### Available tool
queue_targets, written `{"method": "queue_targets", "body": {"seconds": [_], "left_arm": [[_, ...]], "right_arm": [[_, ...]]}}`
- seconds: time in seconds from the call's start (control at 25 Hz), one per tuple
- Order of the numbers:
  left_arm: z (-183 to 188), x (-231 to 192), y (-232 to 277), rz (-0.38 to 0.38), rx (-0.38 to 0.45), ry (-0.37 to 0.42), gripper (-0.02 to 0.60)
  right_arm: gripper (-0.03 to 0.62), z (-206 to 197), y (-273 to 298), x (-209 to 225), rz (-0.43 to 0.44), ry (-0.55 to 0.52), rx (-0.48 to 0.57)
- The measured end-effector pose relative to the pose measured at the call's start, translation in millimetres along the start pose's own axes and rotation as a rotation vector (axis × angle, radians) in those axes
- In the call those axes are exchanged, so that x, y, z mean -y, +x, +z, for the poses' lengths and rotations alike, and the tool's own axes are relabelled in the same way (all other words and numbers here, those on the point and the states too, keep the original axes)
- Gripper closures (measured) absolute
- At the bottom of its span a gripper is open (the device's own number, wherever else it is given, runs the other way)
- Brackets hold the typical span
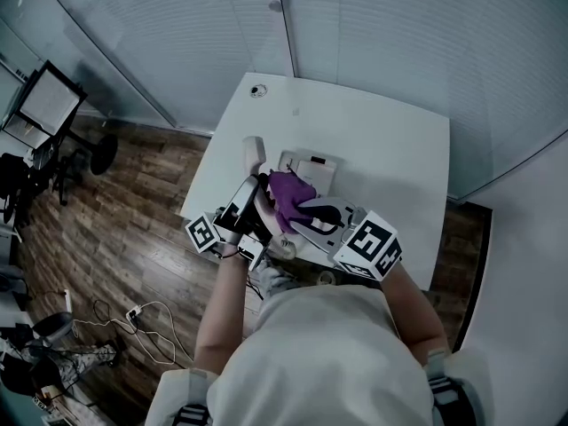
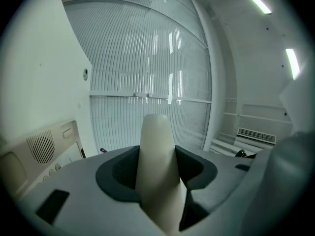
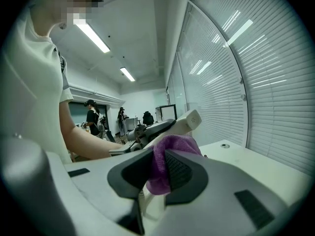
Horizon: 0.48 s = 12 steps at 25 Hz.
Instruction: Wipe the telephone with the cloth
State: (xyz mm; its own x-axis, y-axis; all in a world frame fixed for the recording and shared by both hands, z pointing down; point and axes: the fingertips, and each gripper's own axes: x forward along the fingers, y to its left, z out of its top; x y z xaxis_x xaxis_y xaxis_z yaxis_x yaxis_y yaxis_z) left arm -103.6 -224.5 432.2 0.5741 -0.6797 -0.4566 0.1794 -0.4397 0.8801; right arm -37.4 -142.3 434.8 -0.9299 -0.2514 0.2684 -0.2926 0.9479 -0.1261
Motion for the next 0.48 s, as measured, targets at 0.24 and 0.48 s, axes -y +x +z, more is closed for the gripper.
{"method": "queue_targets", "body": {"seconds": [0.24,0.48], "left_arm": [[17.4,5.1,-4.5,0.013,0.029,0.019,0.356],[25.6,-0.5,-9.6,0.046,0.064,0.034,0.356]], "right_arm": [[0.513,-5.6,11.6,-14.0,0.025,-0.025,-0.041],[0.513,-11.2,12.3,-25.1,0.063,-0.030,-0.055]]}}
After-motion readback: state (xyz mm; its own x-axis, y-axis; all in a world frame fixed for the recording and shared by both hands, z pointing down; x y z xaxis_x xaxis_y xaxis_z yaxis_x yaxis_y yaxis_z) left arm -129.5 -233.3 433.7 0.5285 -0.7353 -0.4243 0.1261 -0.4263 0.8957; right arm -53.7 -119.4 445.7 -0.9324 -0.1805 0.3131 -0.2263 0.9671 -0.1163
